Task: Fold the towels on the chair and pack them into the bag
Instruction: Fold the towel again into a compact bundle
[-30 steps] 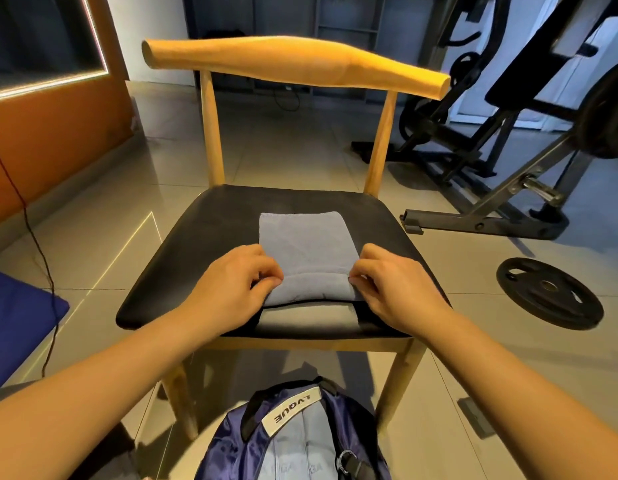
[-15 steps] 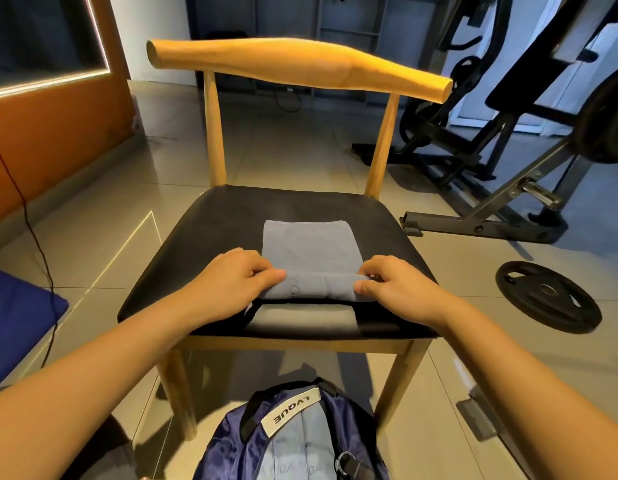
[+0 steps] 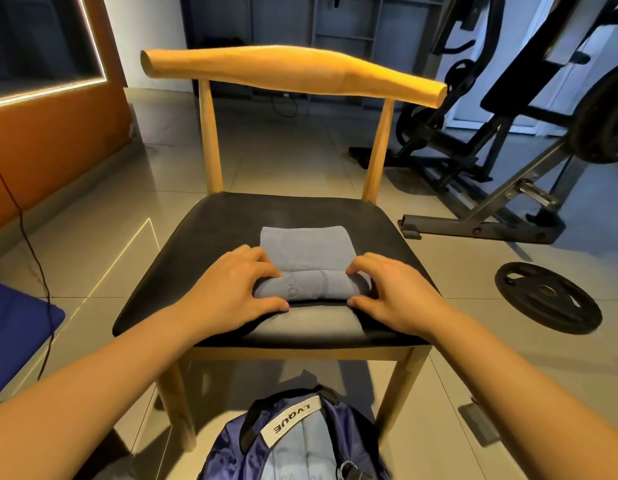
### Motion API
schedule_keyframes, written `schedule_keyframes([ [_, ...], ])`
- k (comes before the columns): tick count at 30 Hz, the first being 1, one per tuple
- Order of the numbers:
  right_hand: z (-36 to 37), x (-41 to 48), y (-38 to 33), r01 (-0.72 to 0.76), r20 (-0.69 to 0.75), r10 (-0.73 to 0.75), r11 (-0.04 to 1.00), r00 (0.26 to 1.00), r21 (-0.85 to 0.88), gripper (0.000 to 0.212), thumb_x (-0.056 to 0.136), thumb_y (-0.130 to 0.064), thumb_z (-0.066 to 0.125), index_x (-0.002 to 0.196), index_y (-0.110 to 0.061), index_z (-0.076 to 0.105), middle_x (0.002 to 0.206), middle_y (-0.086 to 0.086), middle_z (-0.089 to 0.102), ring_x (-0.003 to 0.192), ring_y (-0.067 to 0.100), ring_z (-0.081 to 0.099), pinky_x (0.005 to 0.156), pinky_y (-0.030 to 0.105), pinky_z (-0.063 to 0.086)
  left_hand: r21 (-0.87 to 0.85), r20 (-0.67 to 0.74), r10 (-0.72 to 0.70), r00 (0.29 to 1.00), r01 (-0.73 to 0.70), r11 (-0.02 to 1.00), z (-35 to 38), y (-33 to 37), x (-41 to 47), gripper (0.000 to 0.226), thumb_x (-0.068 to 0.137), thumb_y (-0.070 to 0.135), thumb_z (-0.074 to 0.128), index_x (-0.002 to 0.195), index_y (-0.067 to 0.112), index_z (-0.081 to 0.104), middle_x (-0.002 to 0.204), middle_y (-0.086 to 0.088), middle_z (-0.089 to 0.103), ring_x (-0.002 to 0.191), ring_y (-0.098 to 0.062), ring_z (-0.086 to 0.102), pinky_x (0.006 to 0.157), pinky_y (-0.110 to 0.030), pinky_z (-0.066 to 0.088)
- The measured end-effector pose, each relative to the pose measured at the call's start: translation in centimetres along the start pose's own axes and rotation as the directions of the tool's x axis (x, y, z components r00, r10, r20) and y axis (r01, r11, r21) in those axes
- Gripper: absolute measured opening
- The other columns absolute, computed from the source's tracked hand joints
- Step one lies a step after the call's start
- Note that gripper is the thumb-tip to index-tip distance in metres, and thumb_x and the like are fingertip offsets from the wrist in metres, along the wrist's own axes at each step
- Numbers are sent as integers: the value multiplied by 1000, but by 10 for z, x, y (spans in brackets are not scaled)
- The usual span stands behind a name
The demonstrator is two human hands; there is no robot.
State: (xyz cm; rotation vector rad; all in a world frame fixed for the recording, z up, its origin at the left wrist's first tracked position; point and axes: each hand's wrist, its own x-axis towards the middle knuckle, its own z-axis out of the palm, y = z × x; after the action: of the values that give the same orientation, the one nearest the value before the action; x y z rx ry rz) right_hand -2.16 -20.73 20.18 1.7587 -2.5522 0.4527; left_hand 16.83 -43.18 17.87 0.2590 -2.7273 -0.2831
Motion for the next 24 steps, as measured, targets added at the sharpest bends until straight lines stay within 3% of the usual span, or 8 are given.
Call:
schedule_keyframes([
  [3,-6,5,3,-55,39,50,992,998,115,22,91,-42,72,110,-31,66,101,-15,62,88,8,58,78,28,52,-136,15,-59,998,61,989,-1,-1,1,43,83,69,60,102,34,75,90,23,56,89,-4,50,74,-22,40],
  [5,-15,7,3,-110,159,75,968,984,225,17,94,-38,69,107,-27,71,95,-9,67,84,9,62,78,28,55,-275,96,-151,984,172,946,-3,-1,3,38,86,64,61,97,30,75,88,16,64,88,-5,56,75,-27,49],
  [8,-24,9,3,-198,264,103,911,959,363,17,99,-32,65,93,-18,75,76,0,68,61,4,60,60,18,50,-428,167,-280,945,326,843,-3,-1,7,22,92,54,63,98,33,67,96,12,68,91,-10,64,82,-33,58],
  [10,-20,12,4,-237,233,158,902,959,360,17,98,-33,66,91,-21,76,73,3,66,60,4,57,60,21,48,-429,152,-333,931,365,826,0,1,10,19,94,52,63,96,33,63,97,12,66,90,-12,65,80,-31,57],
  [14,-5,17,2,-208,-23,220,947,975,247,12,93,-38,71,102,-32,67,94,-9,60,81,10,58,72,26,49,-328,-32,-378,925,348,878,8,7,13,17,92,48,68,91,31,66,93,12,60,83,-9,59,71,-23,46],
  [18,1,14,-8,-60,-132,66,997,989,47,11,99,-33,62,104,-30,71,101,-13,59,89,10,58,77,28,51,-153,-277,-176,945,137,979,17,8,10,16,93,41,69,91,26,74,90,12,60,85,-9,52,76,-36,51],
  [22,-6,4,-4,5,0,-5,998,1000,-58,36,89,-59,63,115,-34,64,109,-15,57,93,9,58,78,29,52,-85,-135,-32,990,21,996,8,-1,2,45,85,67,64,109,31,74,103,18,64,96,-5,52,85,-29,45],
  [24,-4,2,-4,11,57,-6,996,998,-91,41,88,-55,68,122,-33,60,115,-13,59,99,12,59,85,33,53,-65,-65,4,998,-9,998,5,-8,1,52,81,69,64,118,32,71,109,19,65,100,-3,53,91,-31,46],
])
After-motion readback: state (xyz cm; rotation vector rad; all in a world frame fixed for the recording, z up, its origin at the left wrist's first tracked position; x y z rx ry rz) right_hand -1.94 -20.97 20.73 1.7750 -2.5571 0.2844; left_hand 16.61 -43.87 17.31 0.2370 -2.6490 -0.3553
